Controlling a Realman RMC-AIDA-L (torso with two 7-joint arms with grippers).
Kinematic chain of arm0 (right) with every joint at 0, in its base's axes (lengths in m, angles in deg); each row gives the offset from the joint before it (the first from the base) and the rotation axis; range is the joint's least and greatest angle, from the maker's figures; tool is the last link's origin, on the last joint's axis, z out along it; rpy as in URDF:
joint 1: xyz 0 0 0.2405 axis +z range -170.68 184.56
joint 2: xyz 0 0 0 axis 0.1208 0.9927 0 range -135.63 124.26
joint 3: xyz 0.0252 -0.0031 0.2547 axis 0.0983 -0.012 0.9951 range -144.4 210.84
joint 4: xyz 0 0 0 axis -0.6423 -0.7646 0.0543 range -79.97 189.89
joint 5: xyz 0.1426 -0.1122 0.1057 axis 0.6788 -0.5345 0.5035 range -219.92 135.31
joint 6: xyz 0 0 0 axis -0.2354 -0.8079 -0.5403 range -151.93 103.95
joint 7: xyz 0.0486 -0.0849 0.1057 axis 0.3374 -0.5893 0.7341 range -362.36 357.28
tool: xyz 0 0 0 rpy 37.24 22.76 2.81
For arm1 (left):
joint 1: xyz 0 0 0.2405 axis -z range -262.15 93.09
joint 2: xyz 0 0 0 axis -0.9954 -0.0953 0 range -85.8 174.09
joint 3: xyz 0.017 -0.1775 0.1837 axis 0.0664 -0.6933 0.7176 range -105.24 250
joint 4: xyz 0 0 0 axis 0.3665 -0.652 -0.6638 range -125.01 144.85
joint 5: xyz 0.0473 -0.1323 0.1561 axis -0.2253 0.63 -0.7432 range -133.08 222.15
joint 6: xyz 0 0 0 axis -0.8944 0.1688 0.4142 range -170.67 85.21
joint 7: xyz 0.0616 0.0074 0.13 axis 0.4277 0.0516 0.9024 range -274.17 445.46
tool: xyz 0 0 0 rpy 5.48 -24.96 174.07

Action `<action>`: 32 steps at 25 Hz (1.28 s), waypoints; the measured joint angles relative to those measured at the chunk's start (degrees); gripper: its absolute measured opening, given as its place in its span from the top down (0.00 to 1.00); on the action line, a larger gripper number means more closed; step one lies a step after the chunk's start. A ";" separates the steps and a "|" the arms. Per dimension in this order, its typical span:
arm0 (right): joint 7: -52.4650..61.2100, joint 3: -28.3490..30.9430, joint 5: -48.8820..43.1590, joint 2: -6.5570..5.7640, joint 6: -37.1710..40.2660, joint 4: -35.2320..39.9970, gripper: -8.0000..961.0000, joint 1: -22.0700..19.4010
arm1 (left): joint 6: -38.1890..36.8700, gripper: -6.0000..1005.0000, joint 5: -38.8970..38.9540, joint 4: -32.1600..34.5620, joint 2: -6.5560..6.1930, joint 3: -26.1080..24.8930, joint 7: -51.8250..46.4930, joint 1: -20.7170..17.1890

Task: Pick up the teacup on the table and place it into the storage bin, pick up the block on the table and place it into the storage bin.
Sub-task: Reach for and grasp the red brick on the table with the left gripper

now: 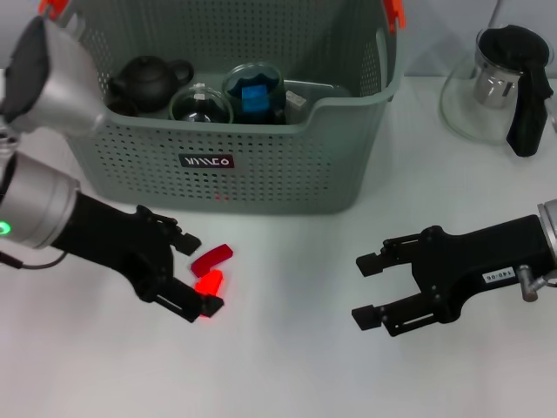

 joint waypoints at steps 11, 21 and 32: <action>-0.55 0.38 -1.59 -0.77 -2.32 -2.11 0.13 2.23 | 4.11 0.04 -7.29 0.15 0.16 13.70 -14.56 2.87; -0.65 1.48 -1.47 -0.50 -2.90 -2.96 0.13 2.74 | 11.64 0.04 -14.72 -1.48 0.22 20.72 -16.49 4.75; -0.23 2.10 -1.15 -0.30 -3.70 -3.63 0.13 3.08 | 18.12 0.04 -17.52 -5.67 0.39 25.75 -17.94 6.35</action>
